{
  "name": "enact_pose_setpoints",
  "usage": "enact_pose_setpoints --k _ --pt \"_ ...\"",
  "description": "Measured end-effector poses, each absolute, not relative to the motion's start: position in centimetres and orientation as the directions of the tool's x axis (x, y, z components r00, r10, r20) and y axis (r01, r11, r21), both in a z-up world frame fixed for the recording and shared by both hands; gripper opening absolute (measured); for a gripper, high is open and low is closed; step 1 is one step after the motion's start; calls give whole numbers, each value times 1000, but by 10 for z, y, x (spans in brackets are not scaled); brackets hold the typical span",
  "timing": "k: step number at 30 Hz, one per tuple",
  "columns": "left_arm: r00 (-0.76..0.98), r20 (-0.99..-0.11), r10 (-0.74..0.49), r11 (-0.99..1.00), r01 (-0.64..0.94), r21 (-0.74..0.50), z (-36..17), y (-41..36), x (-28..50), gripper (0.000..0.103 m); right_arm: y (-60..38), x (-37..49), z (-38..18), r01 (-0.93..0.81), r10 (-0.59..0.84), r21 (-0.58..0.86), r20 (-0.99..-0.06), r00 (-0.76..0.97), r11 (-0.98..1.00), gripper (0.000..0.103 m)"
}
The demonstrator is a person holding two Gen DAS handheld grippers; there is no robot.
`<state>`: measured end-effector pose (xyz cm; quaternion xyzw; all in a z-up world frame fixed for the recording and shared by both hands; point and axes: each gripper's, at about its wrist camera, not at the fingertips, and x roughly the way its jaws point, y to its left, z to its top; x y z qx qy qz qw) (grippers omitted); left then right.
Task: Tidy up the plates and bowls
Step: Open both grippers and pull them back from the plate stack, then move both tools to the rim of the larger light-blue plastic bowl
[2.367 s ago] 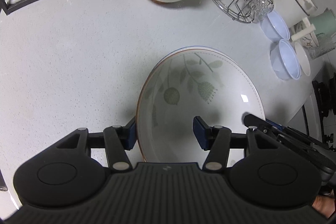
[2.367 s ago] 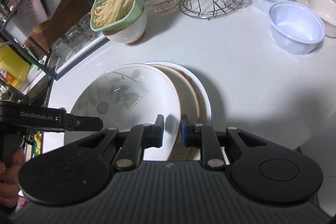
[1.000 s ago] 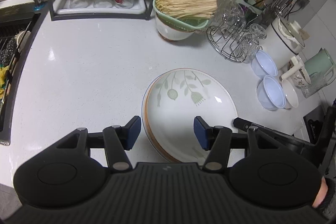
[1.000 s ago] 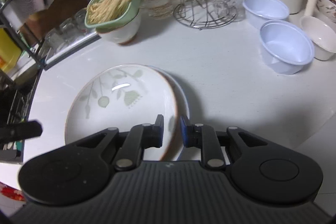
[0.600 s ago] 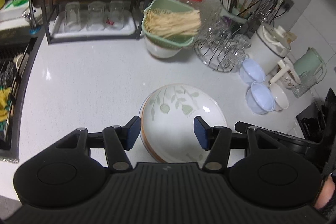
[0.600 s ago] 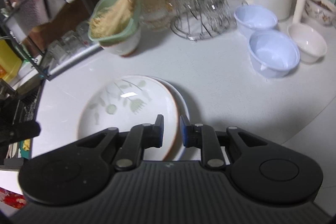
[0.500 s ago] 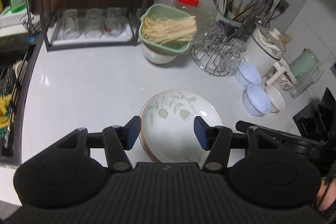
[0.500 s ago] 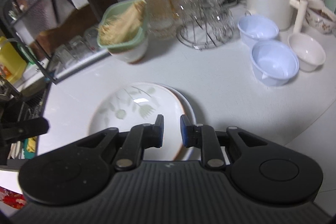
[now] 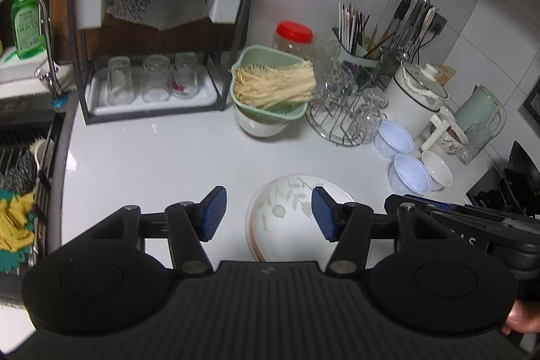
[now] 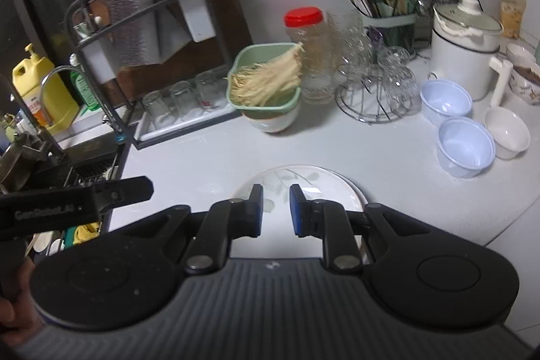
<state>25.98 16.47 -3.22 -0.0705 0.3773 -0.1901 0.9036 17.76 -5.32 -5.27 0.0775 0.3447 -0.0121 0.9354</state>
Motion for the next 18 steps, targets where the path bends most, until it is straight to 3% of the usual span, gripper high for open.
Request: enact_pose_setpoints --k 18 --pt "644 -642 -417 908 332 -256 -37 144 276 62 -54 170 -46 85 -19 87 -576 818 993 21"
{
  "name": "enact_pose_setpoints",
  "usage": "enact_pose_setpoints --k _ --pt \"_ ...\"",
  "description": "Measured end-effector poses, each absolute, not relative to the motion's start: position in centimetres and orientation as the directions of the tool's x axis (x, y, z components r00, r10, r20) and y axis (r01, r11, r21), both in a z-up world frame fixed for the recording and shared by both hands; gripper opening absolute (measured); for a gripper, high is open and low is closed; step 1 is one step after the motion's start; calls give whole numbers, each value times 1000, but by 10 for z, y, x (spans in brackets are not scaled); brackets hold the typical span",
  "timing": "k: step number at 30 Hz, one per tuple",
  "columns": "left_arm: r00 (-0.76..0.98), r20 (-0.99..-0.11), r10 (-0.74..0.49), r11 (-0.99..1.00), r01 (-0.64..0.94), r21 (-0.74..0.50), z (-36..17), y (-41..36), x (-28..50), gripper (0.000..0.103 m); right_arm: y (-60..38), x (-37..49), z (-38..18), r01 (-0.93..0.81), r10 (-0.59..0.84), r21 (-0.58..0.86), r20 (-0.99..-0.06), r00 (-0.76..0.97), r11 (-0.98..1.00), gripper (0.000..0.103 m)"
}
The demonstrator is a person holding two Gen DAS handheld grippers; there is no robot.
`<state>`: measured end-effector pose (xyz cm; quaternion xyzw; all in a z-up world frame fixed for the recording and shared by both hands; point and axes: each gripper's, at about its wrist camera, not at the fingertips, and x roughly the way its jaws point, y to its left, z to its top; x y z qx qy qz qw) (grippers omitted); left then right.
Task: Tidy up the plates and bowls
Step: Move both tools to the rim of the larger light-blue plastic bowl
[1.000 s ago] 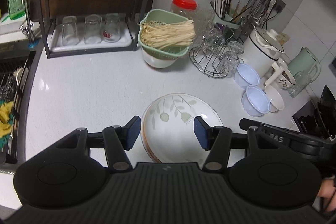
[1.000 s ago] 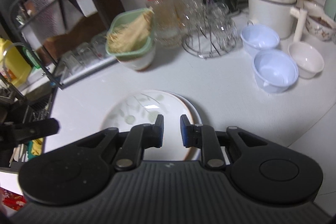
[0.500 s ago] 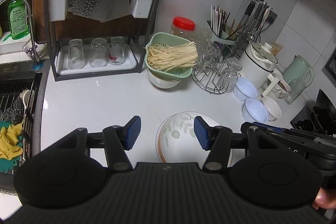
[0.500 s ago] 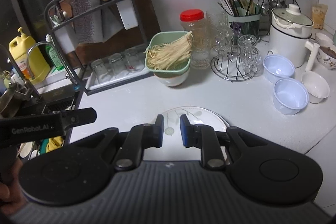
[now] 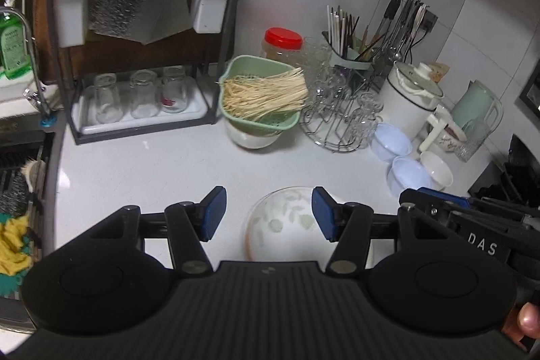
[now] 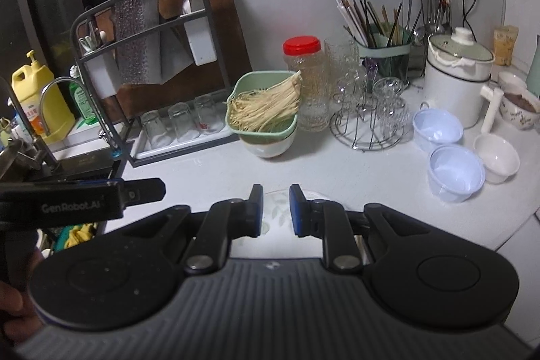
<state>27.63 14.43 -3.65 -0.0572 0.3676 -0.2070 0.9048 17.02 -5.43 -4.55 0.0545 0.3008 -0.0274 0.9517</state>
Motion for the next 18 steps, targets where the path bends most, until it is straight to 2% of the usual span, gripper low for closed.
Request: enact_pose_setpoints --k 6,18 --pt "665 -627 -406 909 363 -203 -35 103 284 67 -87 180 -42 110 -49 71 -578 815 991 21" --pt "571 -687 -450 867 465 -182 -51 -3 326 73 -178 197 -45 241 -154 76 -578 801 967 21"
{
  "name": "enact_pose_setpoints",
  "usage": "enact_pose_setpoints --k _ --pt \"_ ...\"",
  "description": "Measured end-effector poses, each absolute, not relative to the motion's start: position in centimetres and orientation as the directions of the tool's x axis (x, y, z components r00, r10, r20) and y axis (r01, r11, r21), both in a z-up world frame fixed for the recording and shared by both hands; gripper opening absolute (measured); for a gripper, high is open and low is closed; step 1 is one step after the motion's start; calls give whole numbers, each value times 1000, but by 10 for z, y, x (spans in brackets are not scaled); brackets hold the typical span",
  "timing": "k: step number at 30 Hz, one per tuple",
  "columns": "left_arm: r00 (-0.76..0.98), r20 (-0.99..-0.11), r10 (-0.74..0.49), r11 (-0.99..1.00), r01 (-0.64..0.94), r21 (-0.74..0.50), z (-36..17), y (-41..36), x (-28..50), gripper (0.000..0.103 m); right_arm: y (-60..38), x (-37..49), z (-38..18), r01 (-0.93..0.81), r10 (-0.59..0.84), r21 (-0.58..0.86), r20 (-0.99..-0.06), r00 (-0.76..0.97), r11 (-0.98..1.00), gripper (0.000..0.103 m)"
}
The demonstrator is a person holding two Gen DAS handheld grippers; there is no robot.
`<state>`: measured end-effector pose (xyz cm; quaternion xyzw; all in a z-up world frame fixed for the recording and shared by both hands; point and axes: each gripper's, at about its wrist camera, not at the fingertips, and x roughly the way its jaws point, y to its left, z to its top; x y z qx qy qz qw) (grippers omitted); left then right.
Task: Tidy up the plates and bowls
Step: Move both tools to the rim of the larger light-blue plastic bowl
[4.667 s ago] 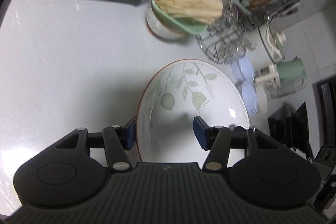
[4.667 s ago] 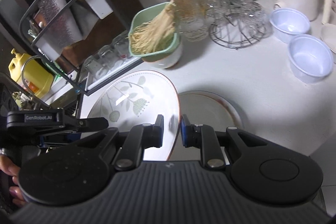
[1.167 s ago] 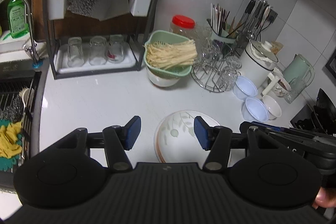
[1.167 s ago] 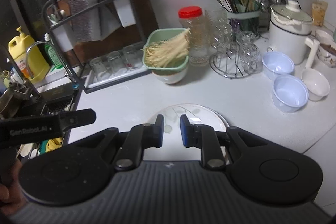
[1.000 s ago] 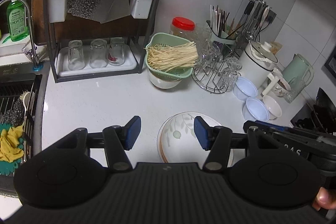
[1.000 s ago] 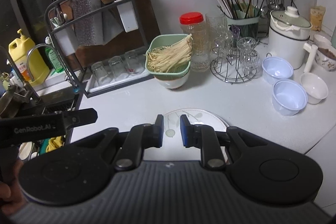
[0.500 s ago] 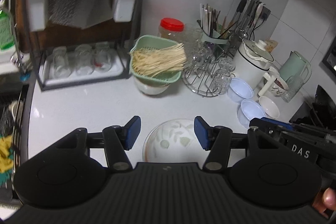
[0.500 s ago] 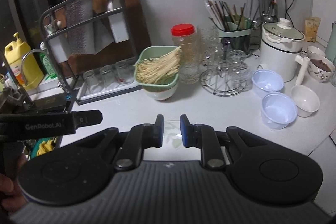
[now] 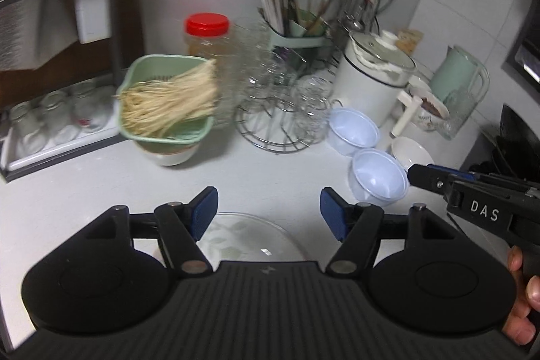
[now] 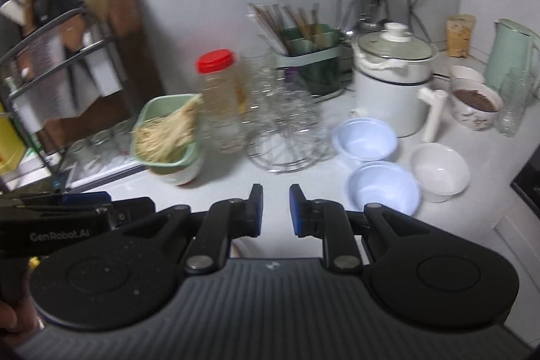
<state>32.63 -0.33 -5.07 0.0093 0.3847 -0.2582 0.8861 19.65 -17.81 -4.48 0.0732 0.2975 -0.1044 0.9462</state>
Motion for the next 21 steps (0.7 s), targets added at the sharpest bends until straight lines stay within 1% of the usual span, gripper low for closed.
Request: enact_pose_setpoints --k 1,2,4,5,10,15,21 --pt "561 -694 -452 862 474 -178 -53 -12 329 74 -185 198 -47 256 -170 69 -580 797 964 24" --pt "551 -700 -454 858 482 -177 -54 -20 332 74 -192 199 -49 268 -177 73 -584 793 961 31" --pt "531 -713 -458 850 495 -177 -58 -36 337 75 -208 202 -54 292 -180 97 -595 783 952 40" --pt "525 -718 -458 847 501 -174 -60 -43 340 75 -215 203 -57 301 -180 108 -599 781 948 42" --pt "492 -738 -461 834 525 -171 -71 -79 355 76 -248 209 -67 344 -192 135 -618 763 929 47" --pt "460 -753 -470 823 537 -186 -86 -113 374 76 -282 217 -79 382 -211 136 -643 736 914 48" --pt "388 -792 -471 819 526 -230 -116 -154 399 75 -323 232 -102 408 -221 122 -683 696 905 47"
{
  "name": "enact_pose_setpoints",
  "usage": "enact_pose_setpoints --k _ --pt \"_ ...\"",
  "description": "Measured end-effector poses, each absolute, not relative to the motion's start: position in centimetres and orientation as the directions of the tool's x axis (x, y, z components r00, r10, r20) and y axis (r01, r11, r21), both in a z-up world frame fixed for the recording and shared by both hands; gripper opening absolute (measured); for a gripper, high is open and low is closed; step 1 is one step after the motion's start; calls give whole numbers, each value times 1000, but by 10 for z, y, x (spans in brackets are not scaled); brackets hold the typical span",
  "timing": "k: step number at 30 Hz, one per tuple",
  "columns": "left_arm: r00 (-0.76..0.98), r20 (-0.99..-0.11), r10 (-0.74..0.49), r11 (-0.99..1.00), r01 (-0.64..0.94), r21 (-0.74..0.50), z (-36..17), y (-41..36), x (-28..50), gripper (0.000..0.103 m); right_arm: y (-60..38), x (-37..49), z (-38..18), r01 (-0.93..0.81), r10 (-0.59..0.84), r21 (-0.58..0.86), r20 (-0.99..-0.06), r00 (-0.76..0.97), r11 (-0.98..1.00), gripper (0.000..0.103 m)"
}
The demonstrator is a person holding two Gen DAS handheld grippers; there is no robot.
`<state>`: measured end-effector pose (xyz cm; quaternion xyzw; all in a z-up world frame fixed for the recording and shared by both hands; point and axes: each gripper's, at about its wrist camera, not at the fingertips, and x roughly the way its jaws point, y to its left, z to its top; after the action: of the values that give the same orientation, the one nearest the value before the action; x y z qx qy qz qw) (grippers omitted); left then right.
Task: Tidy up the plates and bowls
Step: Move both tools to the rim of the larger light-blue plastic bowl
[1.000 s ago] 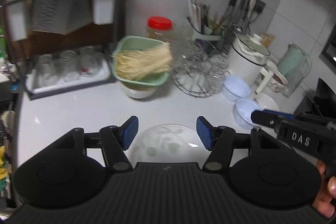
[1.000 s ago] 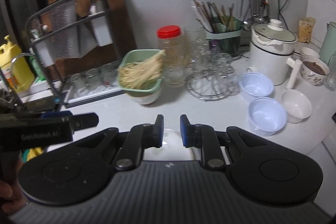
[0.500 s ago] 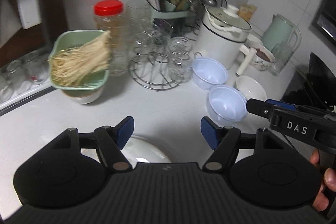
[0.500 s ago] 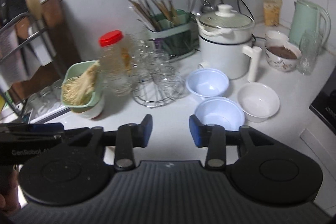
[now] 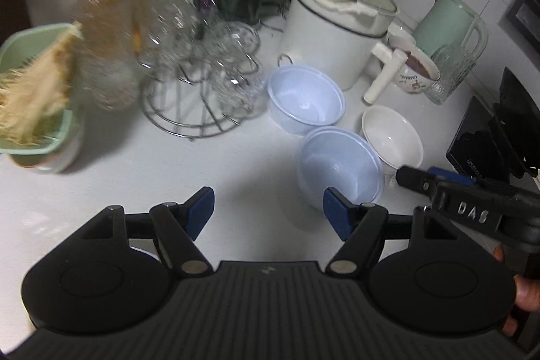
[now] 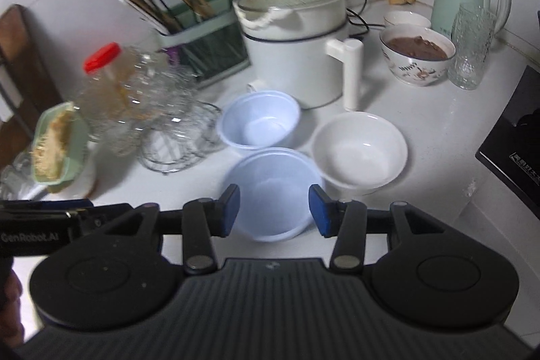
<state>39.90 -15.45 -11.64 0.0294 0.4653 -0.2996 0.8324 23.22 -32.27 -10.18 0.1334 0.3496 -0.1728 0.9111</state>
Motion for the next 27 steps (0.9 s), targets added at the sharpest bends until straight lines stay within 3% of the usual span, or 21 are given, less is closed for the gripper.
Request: enact_pose_setpoints --k 7,15,17,23,27 --pt "365 -812 -456 806 555 -203 -146 -203 416 74 -358 241 -132 423 -192 144 -732 654 895 46" --pt "313 -842 -440 805 552 -215 -171 -231 430 51 -372 254 -151 402 -143 168 -758 636 900 34" --pt "296 -847 -441 803 551 -226 -176 -233 434 42 -373 257 -155 396 -133 174 -760 636 902 33" --pt "266 -851 -453 800 542 -257 -182 -234 437 31 -375 264 -164 383 -112 183 -767 632 906 20" --pt "257 -851 -458 802 532 -271 -182 -232 436 30 -372 266 -164 359 -97 180 -767 634 916 17"
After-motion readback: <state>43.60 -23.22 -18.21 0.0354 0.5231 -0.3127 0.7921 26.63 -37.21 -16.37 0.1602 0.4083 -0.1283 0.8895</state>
